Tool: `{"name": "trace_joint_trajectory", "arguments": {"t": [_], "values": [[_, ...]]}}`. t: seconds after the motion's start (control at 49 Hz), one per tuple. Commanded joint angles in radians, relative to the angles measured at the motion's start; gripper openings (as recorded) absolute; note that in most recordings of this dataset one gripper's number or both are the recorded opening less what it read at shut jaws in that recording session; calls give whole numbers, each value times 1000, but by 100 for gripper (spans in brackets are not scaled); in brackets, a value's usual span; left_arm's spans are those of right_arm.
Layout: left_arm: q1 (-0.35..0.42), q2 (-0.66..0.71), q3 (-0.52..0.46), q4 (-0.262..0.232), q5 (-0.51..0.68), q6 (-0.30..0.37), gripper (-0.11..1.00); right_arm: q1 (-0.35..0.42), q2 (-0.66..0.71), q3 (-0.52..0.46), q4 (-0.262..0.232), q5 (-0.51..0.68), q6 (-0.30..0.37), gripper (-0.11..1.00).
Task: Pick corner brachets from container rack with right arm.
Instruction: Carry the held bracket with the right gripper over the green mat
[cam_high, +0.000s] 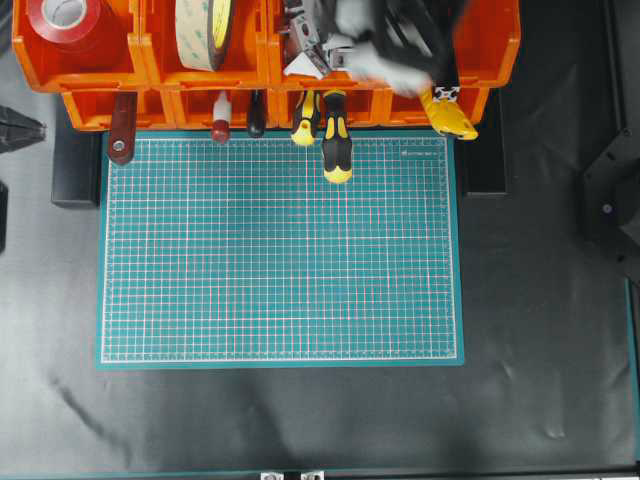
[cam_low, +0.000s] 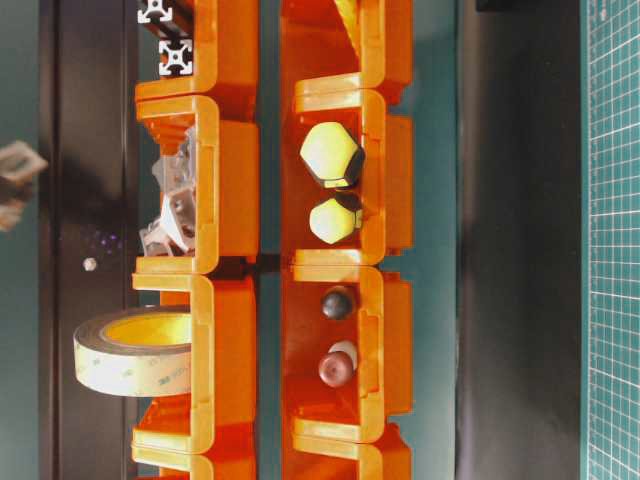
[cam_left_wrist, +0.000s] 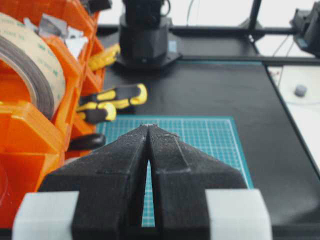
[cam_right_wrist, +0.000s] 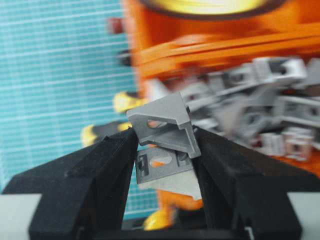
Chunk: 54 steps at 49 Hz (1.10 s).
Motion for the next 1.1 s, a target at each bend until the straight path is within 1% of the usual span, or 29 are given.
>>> {"name": "trace_joint_trajectory", "arguments": {"t": [0.0,0.143,0.306,0.408,0.53,0.551,0.653,0.755,0.836,0.959,1.081], "values": [[-3,3,-32,3,-5,0,0,75,-86,34,-20,0,6,35],[-3,5,-32,3,-5,0,0,181,-167,149,-69,-43,51,35],[-8,2,-34,3,-5,0,0,288,-253,325,-89,-150,126,35],[-17,0,-35,3,-5,-3,0,345,-298,456,-104,-245,169,35],[-28,-9,-38,3,-6,-2,0,403,-350,601,-144,-373,202,35],[-31,-11,-38,3,-5,-2,0,416,-360,637,-153,-408,210,35],[-41,-20,-41,5,-6,-2,0,457,-394,742,-175,-537,236,35],[-54,-23,-43,3,-8,-3,0,492,-413,818,-192,-629,256,35],[-64,-26,-44,3,-11,-3,0,508,-414,856,-198,-653,265,35],[-75,-32,-48,3,-12,-5,0,509,-396,897,-198,-675,273,35],[-78,-34,-52,3,-15,-6,0,517,-353,945,-201,-756,296,35]]}}
